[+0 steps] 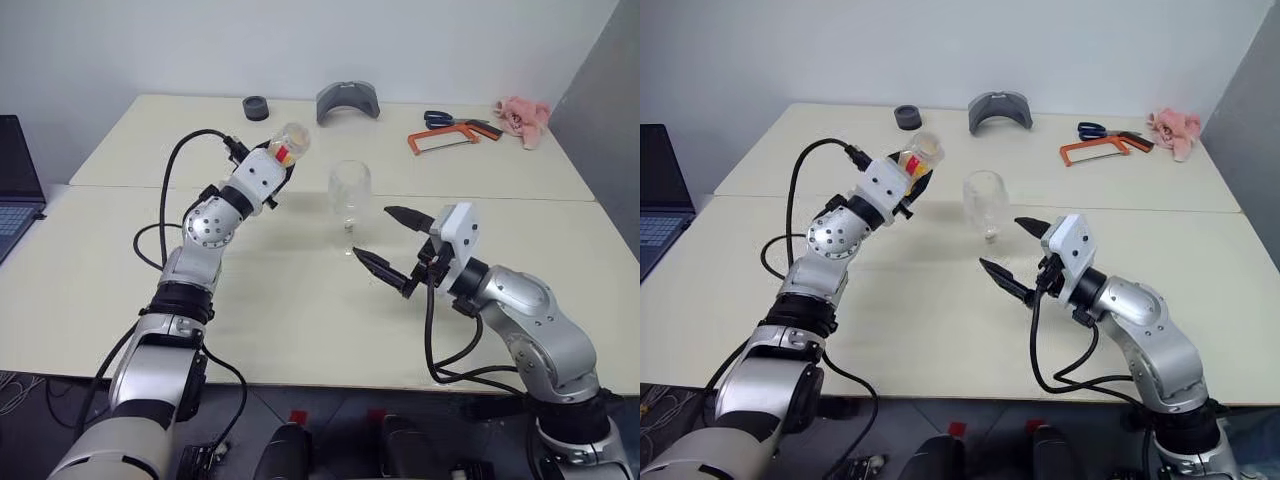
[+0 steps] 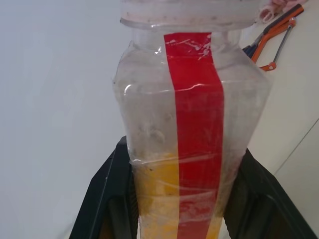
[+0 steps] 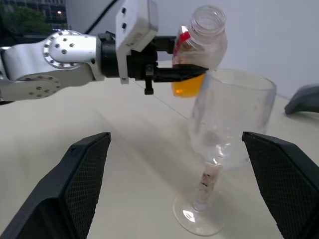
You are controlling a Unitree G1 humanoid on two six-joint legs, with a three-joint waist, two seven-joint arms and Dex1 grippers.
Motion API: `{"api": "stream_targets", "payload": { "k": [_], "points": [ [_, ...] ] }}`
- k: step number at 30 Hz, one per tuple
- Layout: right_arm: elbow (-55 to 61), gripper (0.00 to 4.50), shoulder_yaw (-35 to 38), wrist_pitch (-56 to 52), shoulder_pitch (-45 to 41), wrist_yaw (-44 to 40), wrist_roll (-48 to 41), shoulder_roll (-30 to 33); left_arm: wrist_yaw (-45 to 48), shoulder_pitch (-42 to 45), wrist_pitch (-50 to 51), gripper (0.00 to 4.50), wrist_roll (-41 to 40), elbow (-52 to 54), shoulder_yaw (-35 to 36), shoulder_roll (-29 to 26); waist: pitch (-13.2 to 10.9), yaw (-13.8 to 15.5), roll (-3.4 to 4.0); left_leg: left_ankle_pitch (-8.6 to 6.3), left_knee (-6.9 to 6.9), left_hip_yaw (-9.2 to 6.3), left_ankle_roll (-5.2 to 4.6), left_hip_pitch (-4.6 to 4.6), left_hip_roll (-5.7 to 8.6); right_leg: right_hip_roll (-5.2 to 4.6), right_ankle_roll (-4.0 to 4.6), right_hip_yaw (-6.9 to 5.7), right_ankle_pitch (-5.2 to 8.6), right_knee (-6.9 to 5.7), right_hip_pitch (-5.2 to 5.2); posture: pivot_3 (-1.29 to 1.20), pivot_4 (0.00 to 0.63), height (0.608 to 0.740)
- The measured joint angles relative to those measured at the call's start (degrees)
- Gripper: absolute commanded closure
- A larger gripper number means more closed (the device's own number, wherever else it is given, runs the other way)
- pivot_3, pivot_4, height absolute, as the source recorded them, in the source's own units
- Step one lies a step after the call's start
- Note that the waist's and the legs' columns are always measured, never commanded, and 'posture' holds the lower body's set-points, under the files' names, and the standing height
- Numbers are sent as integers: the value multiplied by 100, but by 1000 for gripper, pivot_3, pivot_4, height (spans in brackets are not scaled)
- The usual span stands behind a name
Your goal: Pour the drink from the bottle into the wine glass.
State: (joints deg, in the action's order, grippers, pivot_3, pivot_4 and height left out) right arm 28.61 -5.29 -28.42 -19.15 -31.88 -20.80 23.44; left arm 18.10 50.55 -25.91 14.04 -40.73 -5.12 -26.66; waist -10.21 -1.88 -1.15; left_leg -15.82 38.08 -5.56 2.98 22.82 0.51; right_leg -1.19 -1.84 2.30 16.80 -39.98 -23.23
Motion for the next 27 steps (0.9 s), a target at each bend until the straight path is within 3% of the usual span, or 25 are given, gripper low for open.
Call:
{"api": "stream_targets", "payload": {
  "k": [11, 27],
  "points": [
    [-234, 0, 99, 41, -265, 423, 177, -224, -708, 572, -1174, 2787, 1025, -615, -595, -225, 0, -2, 0, 0, -3, 5, 0, 1, 3, 0, 0, 0, 0, 0, -2, 0, 150, 740],
    [-286, 0, 89, 117, -252, 414, 184, -365, -1804, 1165, -1877, 2788, 2231, -1257, -1238, -579, 0, -3, 0, 0, -2, 8, 0, 3, 26, 0, 0, 0, 0, -1, -4, 0, 150, 740]
  ]
}}
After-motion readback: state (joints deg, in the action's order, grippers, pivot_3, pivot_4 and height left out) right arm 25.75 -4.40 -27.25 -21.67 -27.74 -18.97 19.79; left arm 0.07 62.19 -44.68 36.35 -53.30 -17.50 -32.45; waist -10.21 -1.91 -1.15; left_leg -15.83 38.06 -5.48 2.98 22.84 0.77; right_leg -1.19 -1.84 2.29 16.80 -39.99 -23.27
